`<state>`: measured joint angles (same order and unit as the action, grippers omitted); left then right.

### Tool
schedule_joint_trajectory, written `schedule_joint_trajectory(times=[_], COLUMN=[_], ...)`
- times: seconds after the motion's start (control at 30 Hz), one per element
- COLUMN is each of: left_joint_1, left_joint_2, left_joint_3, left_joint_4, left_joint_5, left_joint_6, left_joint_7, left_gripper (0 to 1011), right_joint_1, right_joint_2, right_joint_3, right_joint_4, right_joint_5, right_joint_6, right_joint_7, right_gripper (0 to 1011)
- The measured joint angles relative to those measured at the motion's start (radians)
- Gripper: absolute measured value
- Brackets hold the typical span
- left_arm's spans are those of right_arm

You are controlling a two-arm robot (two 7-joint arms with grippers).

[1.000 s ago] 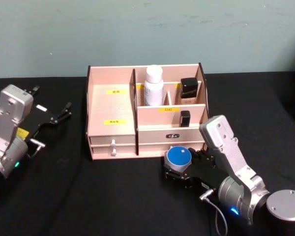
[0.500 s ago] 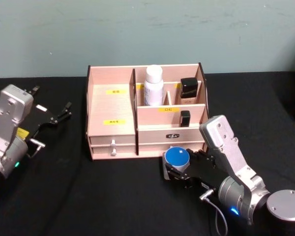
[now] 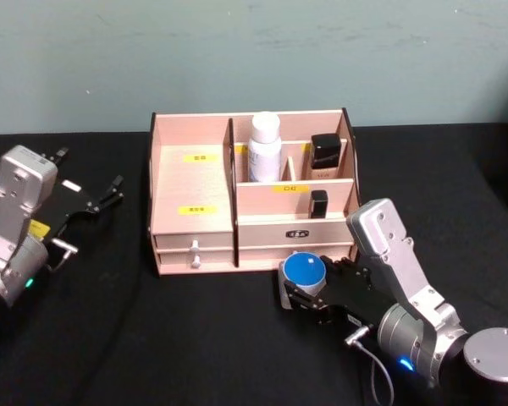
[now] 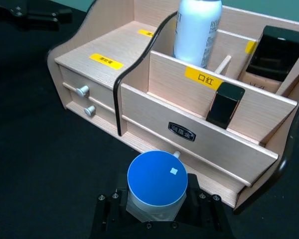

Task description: Pick up the facial cleanser and watermelon frost from the table and place them into the tiered storage box.

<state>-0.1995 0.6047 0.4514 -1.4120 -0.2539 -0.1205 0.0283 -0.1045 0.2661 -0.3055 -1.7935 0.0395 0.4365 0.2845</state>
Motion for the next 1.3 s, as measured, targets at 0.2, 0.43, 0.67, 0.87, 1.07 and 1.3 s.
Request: schedule_joint_trajectory(times=[0.2, 0.43, 0.67, 0.87, 1.07, 1.3], left_joint_1=[0.000, 0.000, 0.000, 0.000, 0.000, 0.000], left_joint_2=[0.000, 0.000, 0.000, 0.000, 0.000, 0.000], left_joint_3=[0.000, 0.000, 0.000, 0.000, 0.000, 0.000], left_joint_4=[0.000, 0.000, 0.000, 0.000, 0.000, 0.000], left_joint_5=[0.000, 0.000, 0.000, 0.000, 0.000, 0.000], left_joint_6=[0.000, 0.000, 0.000, 0.000, 0.000, 0.000], left_joint_7=[0.000, 0.000, 0.000, 0.000, 0.000, 0.000], left_gripper=[1001, 1001, 1001, 1001, 1001, 1001], right_joint_1=[-0.006, 0.004, 0.056, 0.129, 0.203, 0.264], right_joint_2=[0.014, 0.035, 0.041, 0.019, -0.018, -0.060], right_joint_3=[0.002, -0.012, -0.051, -0.091, -0.120, -0.141], right_joint_4=[-0.037, -0.101, -0.133, -0.111, -0.050, 0.016], right_joint_5=[0.017, 0.050, 0.062, 0.060, 0.056, 0.057], right_joint_6=[-0.004, 0.014, 0.021, 0.034, 0.050, 0.060], right_joint_7=[0.024, 0.062, 0.082, 0.077, 0.061, 0.051], right_gripper=[705, 705, 705, 705, 705, 705])
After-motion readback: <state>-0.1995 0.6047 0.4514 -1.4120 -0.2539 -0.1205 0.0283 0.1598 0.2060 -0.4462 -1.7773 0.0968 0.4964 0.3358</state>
